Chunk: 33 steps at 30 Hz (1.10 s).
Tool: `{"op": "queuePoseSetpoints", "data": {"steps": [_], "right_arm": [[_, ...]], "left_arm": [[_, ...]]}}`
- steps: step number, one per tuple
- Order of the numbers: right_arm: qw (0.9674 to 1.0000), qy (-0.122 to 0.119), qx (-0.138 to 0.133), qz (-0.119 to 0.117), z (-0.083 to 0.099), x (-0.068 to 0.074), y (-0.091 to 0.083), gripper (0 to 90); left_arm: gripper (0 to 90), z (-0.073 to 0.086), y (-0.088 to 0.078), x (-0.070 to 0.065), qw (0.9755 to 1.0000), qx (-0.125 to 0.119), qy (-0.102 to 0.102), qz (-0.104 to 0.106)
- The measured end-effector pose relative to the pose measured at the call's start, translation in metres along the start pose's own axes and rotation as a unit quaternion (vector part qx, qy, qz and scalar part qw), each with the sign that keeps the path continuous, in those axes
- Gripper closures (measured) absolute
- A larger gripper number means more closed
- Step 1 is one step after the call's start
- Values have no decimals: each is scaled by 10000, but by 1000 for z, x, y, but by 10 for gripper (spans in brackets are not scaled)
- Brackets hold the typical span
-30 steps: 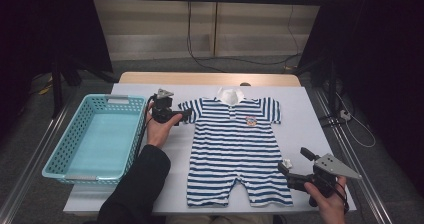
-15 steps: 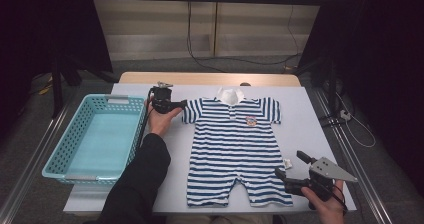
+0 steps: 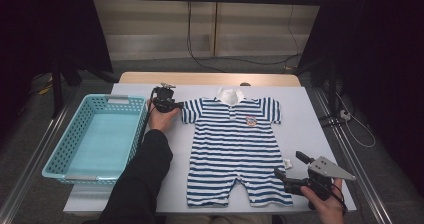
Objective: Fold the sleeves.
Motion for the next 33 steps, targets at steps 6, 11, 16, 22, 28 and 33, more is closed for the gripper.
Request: {"op": "queuePoseSetpoints", "data": {"steps": [6, 11, 16, 22, 28, 33], "right_arm": [[10000, -14, -16, -12, 1, 0, -3, 59], [10000, -5, 7, -32, 1, 0, -2, 59], [10000, -38, 15, -32, 1, 1, -1, 59], [10000, -15, 0, -70, 0, 1, -1, 60], [10000, -36, -35, -74, 0, 2, -2, 62], [10000, -35, -49, -66, -1, 2, -4, 62]], "left_arm": [[598, -3, 4, -4, 9999, -86, 85, -18], [803, -5, 5, -14, 9994, -162, 189, 238], [881, -4, 3, -12, 9993, -89, 217, 291], [884, -16, -2, -8, 9986, -485, -167, 84], [883, -27, -8, -8, 9967, -770, -239, -22], [883, -30, -13, -14, 9971, -742, -53, 150]]}}
Point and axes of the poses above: each handheld gripper's, and its own axes: y roughly forward along the jaws, z roughly out of its underside, x roughly to its left, the point moved 10 cm from there along y, roughly forward along the jaws, and after that the axes turned 15 degrees about y, right-handed, at the moved point
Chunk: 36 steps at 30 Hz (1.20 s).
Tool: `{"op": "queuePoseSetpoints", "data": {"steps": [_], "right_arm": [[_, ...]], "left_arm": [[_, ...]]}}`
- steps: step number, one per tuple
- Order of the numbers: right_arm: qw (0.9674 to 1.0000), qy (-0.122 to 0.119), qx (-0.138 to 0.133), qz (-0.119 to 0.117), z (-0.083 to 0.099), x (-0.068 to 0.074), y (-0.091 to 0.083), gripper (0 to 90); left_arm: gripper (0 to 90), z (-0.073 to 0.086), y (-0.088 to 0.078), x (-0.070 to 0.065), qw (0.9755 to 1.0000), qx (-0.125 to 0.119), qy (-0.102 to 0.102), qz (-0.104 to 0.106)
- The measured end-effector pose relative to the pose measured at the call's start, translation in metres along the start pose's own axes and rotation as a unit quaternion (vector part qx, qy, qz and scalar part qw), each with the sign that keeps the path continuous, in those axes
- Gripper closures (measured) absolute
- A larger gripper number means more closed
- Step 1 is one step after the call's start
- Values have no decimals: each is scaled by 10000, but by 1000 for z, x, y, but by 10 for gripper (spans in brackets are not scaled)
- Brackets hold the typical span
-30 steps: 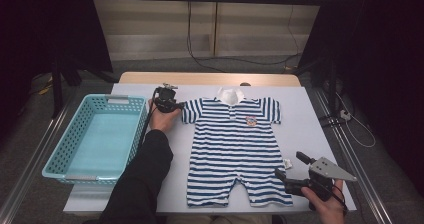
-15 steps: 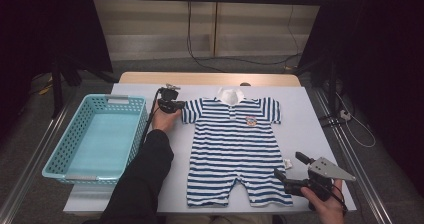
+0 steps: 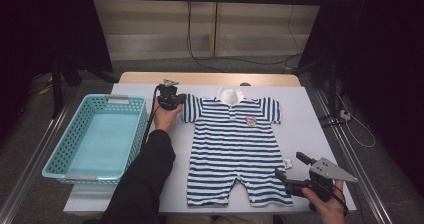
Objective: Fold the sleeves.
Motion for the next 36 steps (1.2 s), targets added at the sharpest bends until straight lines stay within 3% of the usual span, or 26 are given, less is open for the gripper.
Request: {"op": "queuePoseSetpoints", "data": {"steps": [3, 4, 5, 6, 7, 8, 12, 15, 16, 17, 18, 28, 31, 36], "right_arm": [[10000, 12, -12, 23, 0, -1, 0, 62], [10000, 19, -4, 28, 0, 0, 0, 62], [10000, 12, -5, 10, 0, 0, 0, 62], [10000, 6, 1, 7, 0, 0, 0, 62], [10000, 10, 2, -8, 0, 1, 0, 62], [10000, 12, 9, -17, 0, 1, 0, 62], [10000, 22, -1, -28, -1, 1, 0, 62], [10000, 15, 1, -31, -1, 1, 1, 62], [10000, 14, 3, -29, -1, 1, 1, 62], [10000, 15, 1, -27, -1, 1, 1, 62], [10000, 15, -4, -35, -1, 1, 1, 62], [10000, 14, -26, -78, -1, 2, 0, 61], [10000, 27, -19, -76, -1, 2, 0, 61], [10000, 27, -16, -84, -1, 3, 0, 61]], "left_arm": [[883, -6, -2, -5, 9999, -108, 40, 86], [883, -11, -1, -9, 9994, -295, -100, 122], [883, -10, -3, -10, 9998, -154, 72, 137], [883, -14, -2, -14, 9995, -278, -60, 117], [883, -12, -4, -15, 9995, -194, 133, 193], [883, -13, -3, -17, 9994, -214, 150, 210], [882, -16, -2, -26, 9991, -241, 149, 329], [882, -22, 1, -34, 9986, -361, -6, 377], [881, -21, 1, -33, 9988, -239, 213, 374], [881, -23, 1, -35, 9986, -278, 174, 411], [881, -28, 3, -40, 9983, -404, -3, 419], [879, -39, 12, -57, 9978, -389, 87, 528], [878, -39, 16, -58, 9981, -361, 119, 479], [876, -39, 21, -63, 9980, -333, 42, 543]]}}
Point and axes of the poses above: each handheld gripper's, and its own axes: y roughly forward along the jaws, z roughly out of its underside, x roughly to its left, the point moved 10 cm from there along y, roughly forward along the jaws, and after that the axes turned 15 degrees about y, right-handed, at the moved point
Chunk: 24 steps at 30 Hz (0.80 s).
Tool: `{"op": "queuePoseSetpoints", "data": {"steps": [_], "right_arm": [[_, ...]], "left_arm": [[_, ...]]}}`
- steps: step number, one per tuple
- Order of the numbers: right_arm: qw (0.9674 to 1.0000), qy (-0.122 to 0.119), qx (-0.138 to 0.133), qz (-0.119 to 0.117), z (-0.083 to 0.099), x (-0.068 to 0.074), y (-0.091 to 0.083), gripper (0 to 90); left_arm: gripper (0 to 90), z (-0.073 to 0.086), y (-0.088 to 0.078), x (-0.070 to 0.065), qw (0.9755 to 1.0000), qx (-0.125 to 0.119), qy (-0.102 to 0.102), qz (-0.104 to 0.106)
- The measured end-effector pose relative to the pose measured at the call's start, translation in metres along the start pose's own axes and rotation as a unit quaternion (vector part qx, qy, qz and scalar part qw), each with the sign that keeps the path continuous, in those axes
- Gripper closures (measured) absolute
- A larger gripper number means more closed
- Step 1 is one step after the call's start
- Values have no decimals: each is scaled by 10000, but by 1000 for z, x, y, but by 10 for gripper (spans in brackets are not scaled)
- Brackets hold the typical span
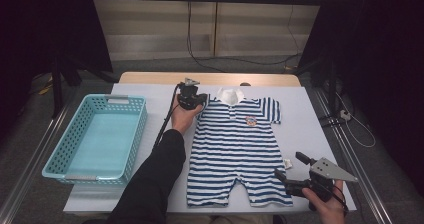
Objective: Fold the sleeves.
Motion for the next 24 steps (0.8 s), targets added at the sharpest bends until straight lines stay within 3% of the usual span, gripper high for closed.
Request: {"op": "queuePoseSetpoints", "data": {"steps": [2, 3, 4, 6, 14, 16, 17, 18, 22, 24], "right_arm": [[10000, 0, -1, -9, 0, 0, 0, 61], [10000, 0, 4, -9, 0, 0, 0, 61], [10000, 1, 5, -11, 0, 0, 0, 61], [10000, -2, 7, -7, 0, 0, 0, 61], [10000, -16, 12, -28, 0, 1, 0, 60], [10000, -15, 19, -34, 1, 1, 0, 60], [10000, -9, 25, -36, 1, 1, 0, 60], [10000, -12, 26, -37, 1, 1, 0, 60], [10000, -22, 36, -40, 1, 1, 0, 60], [10000, -29, 37, -47, 1, 1, 0, 60]], "left_arm": [[875, -1, 2, -2, 10000, -18, 12, 14], [875, 1, 1, -2, 9997, 112, 216, 72], [874, -2, 4, -6, 10000, -14, 60, 22], [873, -1, 5, -8, 9999, 20, 146, 31], [861, 2, 12, -17, 9999, 6, 131, 102], [858, 5, 12, -19, 9991, 146, 351, 173], [857, 3, 14, -23, 9996, 32, 206, 165], [855, 5, 16, -25, 9993, 78, 313, 181], [828, 10, 20, -31, 9986, 181, 428, 265], [801, 11, 22, -36, 9986, 162, 362, 361]]}}
Point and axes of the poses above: each handheld gripper's, and its own axes: y roughly forward along the jaws, z roughly out of its underside, x roughly to its left, the point moved 10 cm from there along y, roughly forward along the jaws, and after that the axes turned 15 degrees about y, right-handed, at the moved point
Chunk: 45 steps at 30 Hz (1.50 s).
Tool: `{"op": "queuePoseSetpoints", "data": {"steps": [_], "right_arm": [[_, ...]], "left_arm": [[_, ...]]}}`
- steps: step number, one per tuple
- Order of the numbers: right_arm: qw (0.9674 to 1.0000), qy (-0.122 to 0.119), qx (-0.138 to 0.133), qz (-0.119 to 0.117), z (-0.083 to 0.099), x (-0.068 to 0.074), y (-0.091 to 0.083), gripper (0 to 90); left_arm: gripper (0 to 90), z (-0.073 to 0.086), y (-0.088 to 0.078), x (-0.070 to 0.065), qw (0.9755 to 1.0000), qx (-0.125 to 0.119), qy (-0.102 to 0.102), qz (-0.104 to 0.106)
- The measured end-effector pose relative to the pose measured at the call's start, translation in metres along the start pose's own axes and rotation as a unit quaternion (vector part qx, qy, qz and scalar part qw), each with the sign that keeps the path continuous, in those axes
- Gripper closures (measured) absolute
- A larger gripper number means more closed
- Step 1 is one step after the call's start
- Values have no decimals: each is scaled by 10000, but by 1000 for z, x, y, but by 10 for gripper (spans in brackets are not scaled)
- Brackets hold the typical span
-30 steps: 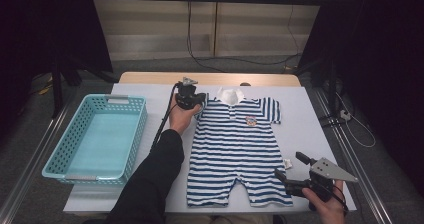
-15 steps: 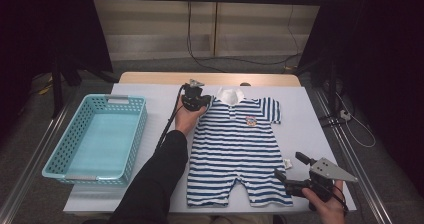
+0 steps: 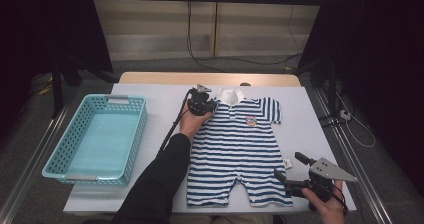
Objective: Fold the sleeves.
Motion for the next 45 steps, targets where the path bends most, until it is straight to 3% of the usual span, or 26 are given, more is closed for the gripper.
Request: {"op": "queuePoseSetpoints", "data": {"steps": [2, 9, 17, 23, 25, 27, 29, 30, 31, 32, 33, 34, 38, 40, 45], "right_arm": [[10000, -3, 10, -6, 0, 0, 0, 60], [10000, -10, 7, -6, 0, 0, 0, 60], [10000, -13, 3, 5, 0, 0, 1, 60], [10000, -11, 11, 35, 0, -1, 1, 59], [10000, 1, 4, 64, 0, -1, 1, 59], [10000, -37, -2, 72, -1, -2, 1, 59], [9999, -68, 16, 74, -1, -2, 1, 58], [9999, -81, 22, 82, -1, -3, 1, 59], [9999, -71, 16, 84, -1, -3, 2, 59], [9999, -66, 7, 82, -1, -3, 2, 60], [9999, -81, 5, 83, -2, -3, 2, 60], [9999, -89, 14, 85, -2, -4, 3, 60], [9999, -63, -3, 110, -4, -5, 3, 61], [9999, -100, -35, 116, -6, -6, 4, 61], [9997, -151, -116, 161, -13, -9, 9, 61]], "left_arm": [[762, 2, -1, -5, 9997, 84, 189, 160], [626, -6, -9, -11, 9994, -85, 183, 288], [468, 0, -22, -2, 9998, -111, -86, 131], [292, 2, -36, 1, 9998, -128, -148, -11], [252, 3, -40, -1, 9999, -133, -97, -25], [210, 5, -46, -1, 9999, -99, 53, -112], [181, 9, -52, -2, 9997, -15, 218, -62], [164, 7, -52, -4, 9998, -147, 54, -108], [142, 10, -55, -2, 9996, -27, 263, -112], [127, 10, -57, -3, 9995, -57, 277, -120], [115, 8, -58, -5, 9997, -154, 118, -160], [97, 11, -62, -4, 9995, -46, 301, -128], [57, 11, -72, -10, 9994, -195, 263, -55], [49, 11, -78, -14, 9990, -182, 392, -55], [39, -1, -101, -28, 9969, -720, 320, 20]]}}
Point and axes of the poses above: each handheld gripper's, and its own axes: y roughly forward along the jaws, z roughly out of its underside, x roughly to its left, the point moved 10 cm from there along y, roughly forward along the jaws, and after that the axes turned 15 degrees about y, right-handed, at the moved point
